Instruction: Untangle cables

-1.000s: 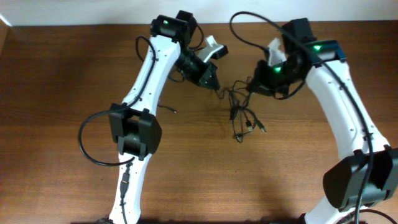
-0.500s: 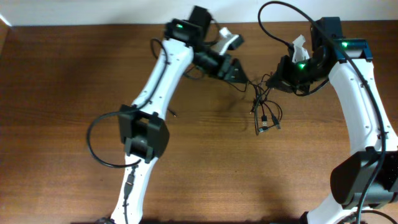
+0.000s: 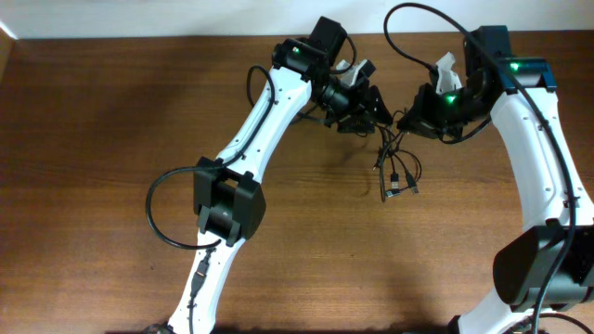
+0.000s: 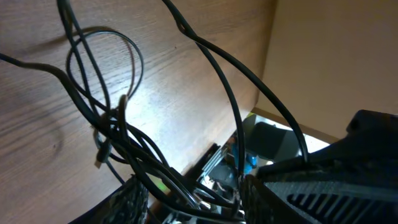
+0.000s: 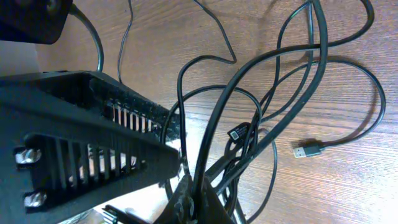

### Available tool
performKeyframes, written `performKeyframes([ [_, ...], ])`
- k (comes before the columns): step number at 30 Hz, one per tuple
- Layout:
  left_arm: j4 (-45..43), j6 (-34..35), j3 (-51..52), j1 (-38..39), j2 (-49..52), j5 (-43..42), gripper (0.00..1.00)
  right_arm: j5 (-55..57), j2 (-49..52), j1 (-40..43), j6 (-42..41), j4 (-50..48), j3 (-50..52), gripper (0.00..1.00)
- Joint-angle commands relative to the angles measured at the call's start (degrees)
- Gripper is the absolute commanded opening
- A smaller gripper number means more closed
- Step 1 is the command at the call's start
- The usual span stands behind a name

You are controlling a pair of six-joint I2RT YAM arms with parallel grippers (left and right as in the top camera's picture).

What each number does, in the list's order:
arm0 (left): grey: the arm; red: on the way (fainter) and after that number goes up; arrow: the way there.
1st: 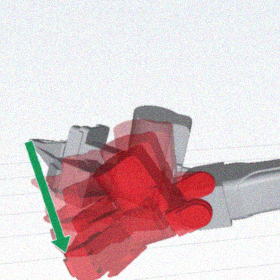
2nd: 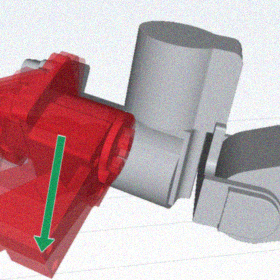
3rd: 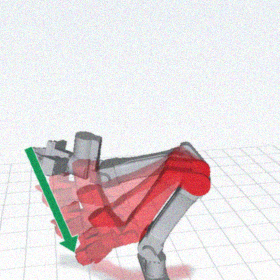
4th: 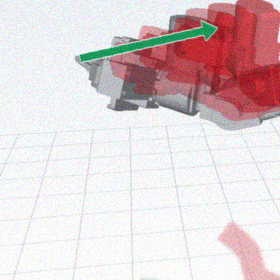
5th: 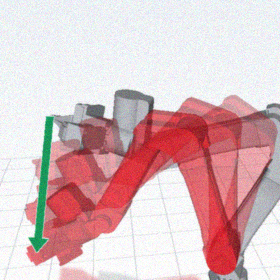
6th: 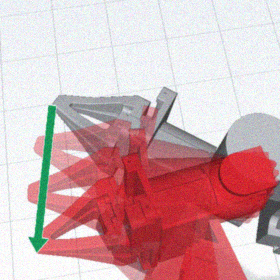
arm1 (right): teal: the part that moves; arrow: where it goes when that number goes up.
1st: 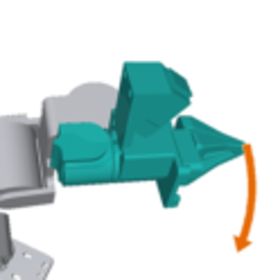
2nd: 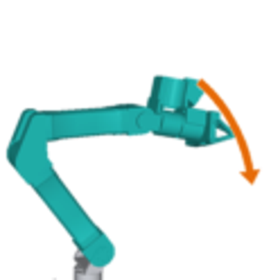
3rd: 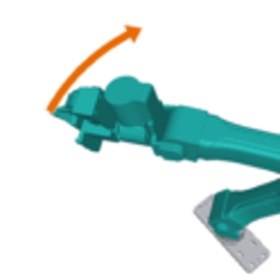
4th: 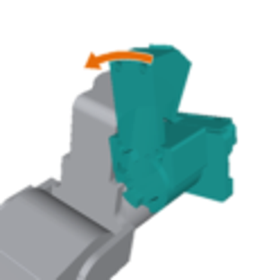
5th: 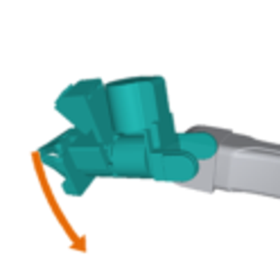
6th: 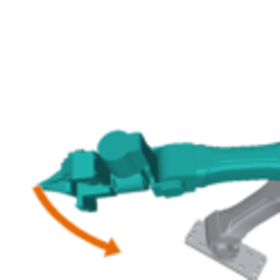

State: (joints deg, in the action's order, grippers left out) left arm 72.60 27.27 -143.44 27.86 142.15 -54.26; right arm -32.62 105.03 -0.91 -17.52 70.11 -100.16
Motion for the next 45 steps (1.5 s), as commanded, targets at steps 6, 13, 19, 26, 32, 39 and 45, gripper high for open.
performKeyframes([
  [6,0.0,0.6,0.0,0.3,0.6,-3.4,0.36,0.1,-1.4,-0.3,0.8,0.0,-0.1,0.04],
  [13,-2.0,4.3,0.0,0.7,0.6,-3.3,0.27,0.1,-1.4,-1.4,0.9,0.0,-0.1,0.04],
  [19,-2.9,3.8,0.0,0.9,0.6,13.4,0.00,0.3,-1.4,-1.7,1.3,0.7,-0.1,0.04],
  [26,7.3,-6.4,0.0,-11.3,0.6,45.5,0.00,1.0,-1.7,1.3,4.3,4.3,-0.2,0.04],
  [32,11.6,-9.0,0.0,-20.0,0.6,52.7,0.00,-7.3,-8.1,8.6,8.3,6.1,-0.2,0.04],
  [39,11.9,-18.6,0.0,-22.4,0.6,47.6,0.00,-8.5,-9.9,19.6,12.8,13.5,-0.2,0.04],
  [45,12.7,-32.1,-8.8,-21.3,0.5,7.5,0.00,-2.1,-9.1,1.2,4.7,5.4,-0.2,0.59],
])
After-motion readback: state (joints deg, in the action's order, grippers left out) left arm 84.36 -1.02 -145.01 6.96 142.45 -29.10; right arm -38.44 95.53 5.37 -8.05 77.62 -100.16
